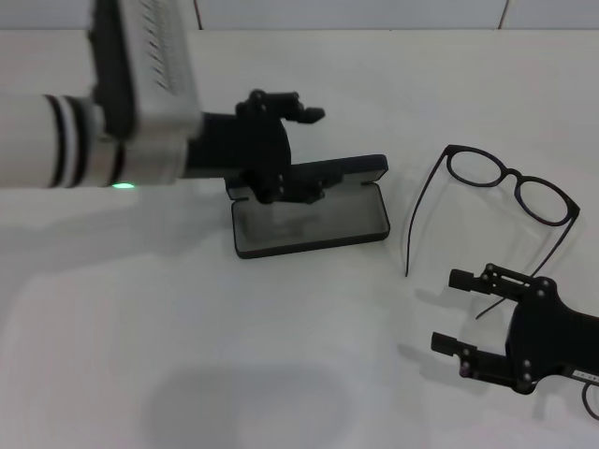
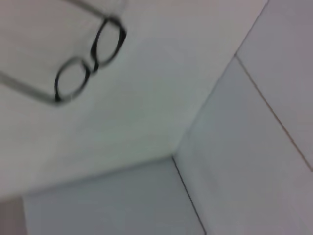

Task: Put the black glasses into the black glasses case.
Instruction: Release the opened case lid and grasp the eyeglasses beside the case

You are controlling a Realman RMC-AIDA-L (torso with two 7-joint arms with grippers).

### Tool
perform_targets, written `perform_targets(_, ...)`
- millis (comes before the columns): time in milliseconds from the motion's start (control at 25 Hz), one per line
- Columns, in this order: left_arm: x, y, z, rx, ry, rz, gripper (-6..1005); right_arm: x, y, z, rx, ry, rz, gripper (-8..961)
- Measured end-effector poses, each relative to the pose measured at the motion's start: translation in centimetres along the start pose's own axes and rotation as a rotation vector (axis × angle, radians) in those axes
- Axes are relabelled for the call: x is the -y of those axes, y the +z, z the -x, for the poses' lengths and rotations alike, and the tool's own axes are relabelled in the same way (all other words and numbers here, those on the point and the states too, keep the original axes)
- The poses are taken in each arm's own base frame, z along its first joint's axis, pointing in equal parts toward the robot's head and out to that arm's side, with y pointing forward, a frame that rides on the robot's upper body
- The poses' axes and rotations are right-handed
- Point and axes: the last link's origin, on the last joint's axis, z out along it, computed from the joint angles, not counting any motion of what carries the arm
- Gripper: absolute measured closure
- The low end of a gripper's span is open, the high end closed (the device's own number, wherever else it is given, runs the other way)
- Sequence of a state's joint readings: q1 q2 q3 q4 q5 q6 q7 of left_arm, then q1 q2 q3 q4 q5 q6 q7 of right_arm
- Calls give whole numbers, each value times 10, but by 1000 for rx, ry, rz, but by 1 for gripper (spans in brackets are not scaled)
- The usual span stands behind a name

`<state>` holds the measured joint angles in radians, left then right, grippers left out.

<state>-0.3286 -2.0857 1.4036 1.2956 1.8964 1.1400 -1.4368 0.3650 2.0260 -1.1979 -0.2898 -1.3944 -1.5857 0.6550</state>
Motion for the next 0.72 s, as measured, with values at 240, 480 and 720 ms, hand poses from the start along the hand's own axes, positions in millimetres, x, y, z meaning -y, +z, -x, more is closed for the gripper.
perform_targets(240, 4, -44, 11, -171, -262, 34, 242, 3, -1, 3, 17, 2, -15, 238)
perform_targets(480, -5, -83, 46, -288, -429, 30, 242, 5, -4, 5, 31, 2, -37, 238)
perform_targets(720, -58, -108, 99, -310, -419, 15, 242, 10, -6, 6, 33, -4, -63, 238)
